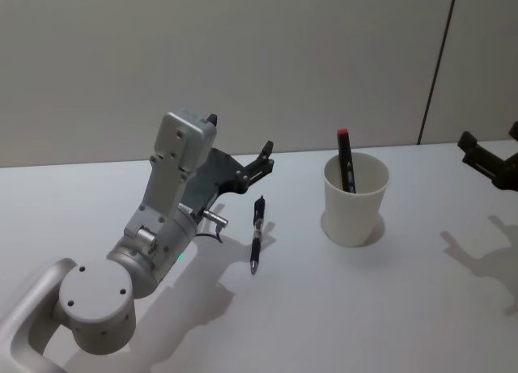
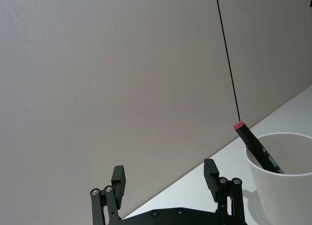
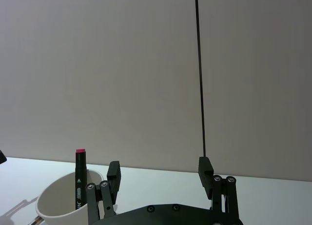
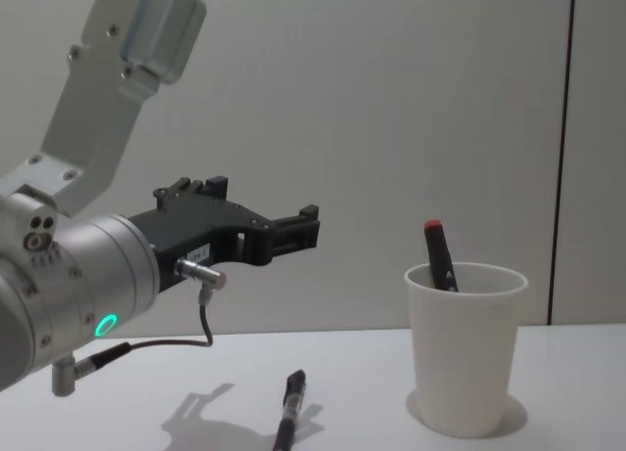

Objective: Place the pen into the pen holder.

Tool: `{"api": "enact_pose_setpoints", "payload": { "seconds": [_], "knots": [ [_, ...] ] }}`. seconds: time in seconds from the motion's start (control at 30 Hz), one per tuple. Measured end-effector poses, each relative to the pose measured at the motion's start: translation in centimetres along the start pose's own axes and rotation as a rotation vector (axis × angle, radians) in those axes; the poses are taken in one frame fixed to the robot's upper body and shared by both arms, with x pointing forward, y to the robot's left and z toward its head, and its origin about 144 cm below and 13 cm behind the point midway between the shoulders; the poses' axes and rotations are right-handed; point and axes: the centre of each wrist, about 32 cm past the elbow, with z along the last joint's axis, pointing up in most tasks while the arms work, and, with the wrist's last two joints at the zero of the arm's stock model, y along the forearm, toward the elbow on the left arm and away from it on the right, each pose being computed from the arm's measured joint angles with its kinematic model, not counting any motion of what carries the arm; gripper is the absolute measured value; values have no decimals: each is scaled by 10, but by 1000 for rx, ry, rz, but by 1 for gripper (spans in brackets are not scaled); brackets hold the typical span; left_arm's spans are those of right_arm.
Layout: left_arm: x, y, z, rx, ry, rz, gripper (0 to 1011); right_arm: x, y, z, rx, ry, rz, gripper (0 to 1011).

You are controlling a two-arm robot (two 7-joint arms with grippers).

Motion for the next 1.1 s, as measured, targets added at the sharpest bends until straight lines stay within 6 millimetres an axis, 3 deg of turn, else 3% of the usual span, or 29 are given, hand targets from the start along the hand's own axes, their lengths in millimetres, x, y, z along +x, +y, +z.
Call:
{"api": "enact_pose_setpoints", "payload": {
  "seconds": [1.1],
  "knots": [
    [-15, 7, 2, 180, 175, -3, 1001, 3, -4, 3, 1, -3, -10, 1001]
  ]
}}
